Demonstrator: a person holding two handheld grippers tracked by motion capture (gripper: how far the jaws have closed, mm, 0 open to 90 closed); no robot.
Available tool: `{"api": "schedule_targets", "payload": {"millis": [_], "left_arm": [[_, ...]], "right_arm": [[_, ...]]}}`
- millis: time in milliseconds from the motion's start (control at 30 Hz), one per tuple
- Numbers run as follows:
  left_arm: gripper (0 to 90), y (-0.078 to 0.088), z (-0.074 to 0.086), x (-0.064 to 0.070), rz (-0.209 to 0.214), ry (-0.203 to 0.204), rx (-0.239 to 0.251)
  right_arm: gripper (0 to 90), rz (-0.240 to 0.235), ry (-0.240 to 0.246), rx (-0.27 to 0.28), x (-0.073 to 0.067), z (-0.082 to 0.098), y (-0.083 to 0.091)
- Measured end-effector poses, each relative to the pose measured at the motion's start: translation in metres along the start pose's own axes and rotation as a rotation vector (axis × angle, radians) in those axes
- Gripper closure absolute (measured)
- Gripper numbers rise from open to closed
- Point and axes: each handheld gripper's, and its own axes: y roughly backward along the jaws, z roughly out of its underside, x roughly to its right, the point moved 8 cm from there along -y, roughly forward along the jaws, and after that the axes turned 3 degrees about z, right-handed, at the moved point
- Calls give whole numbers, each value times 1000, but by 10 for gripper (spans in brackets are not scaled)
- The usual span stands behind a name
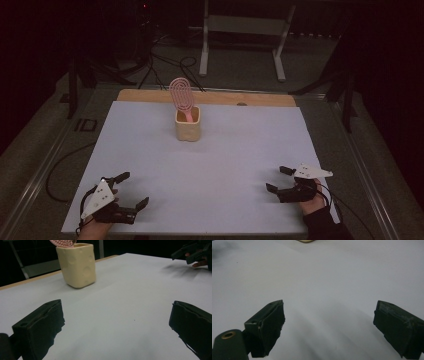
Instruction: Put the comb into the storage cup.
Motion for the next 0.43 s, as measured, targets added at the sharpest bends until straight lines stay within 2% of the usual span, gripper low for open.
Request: {"api": "schedule_targets", "payload": {"millis": [267, 433], "left_arm": [[0, 1, 0, 0, -4, -4, 1], [0, 2, 0, 0, -5, -2, -1]], "right_arm": [[98, -16, 13, 4, -2, -1, -1], [97, -18, 20, -15, -4, 0, -3]]}}
